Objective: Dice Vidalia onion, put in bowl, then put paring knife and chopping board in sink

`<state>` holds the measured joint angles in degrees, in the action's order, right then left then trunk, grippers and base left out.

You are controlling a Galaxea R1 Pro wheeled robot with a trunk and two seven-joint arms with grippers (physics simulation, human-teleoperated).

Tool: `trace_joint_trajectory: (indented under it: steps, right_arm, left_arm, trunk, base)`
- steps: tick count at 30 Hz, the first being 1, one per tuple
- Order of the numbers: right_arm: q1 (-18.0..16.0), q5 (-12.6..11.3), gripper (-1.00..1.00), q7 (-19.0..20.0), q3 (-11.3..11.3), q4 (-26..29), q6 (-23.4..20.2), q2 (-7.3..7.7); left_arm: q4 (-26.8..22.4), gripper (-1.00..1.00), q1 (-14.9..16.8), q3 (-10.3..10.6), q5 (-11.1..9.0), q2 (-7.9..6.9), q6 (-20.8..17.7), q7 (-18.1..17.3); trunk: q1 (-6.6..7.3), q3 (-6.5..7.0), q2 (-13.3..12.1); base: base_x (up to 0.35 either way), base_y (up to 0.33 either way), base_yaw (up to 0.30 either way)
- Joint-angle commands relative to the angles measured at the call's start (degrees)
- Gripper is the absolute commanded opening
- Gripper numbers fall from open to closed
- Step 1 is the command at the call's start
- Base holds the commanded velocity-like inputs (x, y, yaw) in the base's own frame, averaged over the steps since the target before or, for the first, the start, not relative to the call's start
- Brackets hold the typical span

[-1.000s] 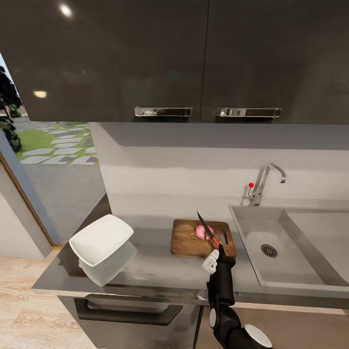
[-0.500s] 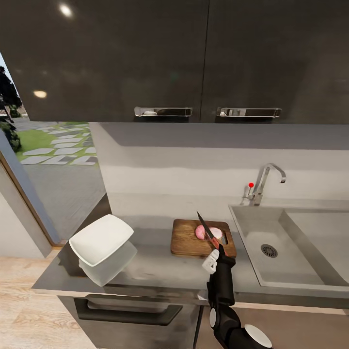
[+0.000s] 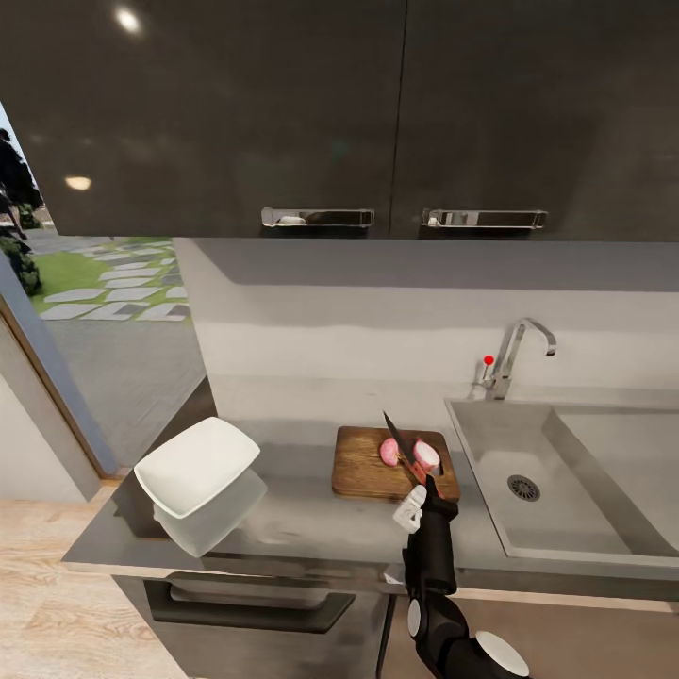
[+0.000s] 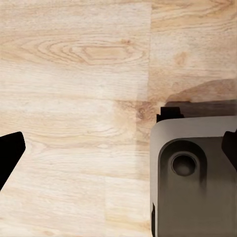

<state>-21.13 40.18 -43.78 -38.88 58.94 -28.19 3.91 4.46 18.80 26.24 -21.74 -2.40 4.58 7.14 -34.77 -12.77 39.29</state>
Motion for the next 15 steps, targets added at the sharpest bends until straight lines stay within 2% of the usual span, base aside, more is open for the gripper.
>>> trace_joint_trajectory:
  steps: [1,15]
  right_arm:
    - [-0.05,-0.45,-1.0,-0.08,-0.17,-0.05,-0.11,0.04]
    - [-0.05,-0.45,-1.0,-0.08,-0.15,-0.05,-0.11,0.04]
  left_arm:
    - [0.19,1.0,0.08,0.48,-0.49,0.05,0.34,-0.02]
    - [0.19,1.0,0.07,0.48,-0.49,0.06,0.34,-0.02]
  trunk:
    - [-0.02,-0.09,0.07]
    - [-0.02,-0.09,0.07]
  base:
    - [0.0,0.0,0.0]
    - [0.0,0.0,0.0]
